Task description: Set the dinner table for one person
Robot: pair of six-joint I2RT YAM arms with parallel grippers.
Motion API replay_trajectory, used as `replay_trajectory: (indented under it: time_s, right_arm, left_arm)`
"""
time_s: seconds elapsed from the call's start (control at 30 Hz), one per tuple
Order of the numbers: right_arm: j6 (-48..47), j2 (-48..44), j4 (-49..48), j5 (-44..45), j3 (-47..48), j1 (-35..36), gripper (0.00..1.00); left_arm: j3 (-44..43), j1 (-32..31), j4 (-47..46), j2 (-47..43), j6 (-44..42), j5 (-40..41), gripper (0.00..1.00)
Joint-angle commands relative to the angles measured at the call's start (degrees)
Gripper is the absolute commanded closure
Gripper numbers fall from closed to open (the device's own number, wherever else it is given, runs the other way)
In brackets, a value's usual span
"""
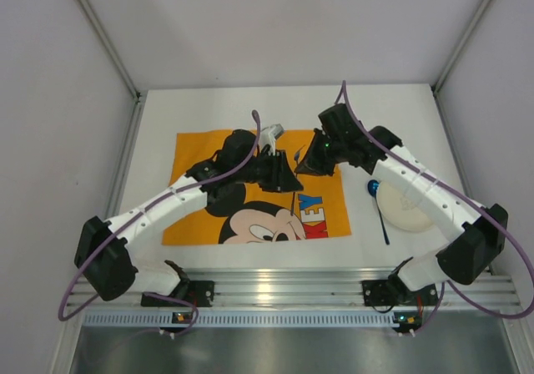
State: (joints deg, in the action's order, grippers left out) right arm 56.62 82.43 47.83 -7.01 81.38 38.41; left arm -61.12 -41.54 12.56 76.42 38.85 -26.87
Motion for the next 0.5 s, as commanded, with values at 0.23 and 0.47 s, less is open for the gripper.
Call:
replay_trajectory:
  time_s: [0.23, 0.47]
  right_arm:
    - [1.9, 0.0, -3.0, 0.9, 2.5, 2.2, 1.00]
    - [1.7, 0.4, -3.1, 1.5, 2.7, 2.1, 0.80]
  left_arm:
    - [-4.6, -1.4, 5.6, 1.6, -4.2, 3.9, 1.00]
    - [-0.7, 7.6, 11.5, -3.6, -6.3, 4.9, 1.00]
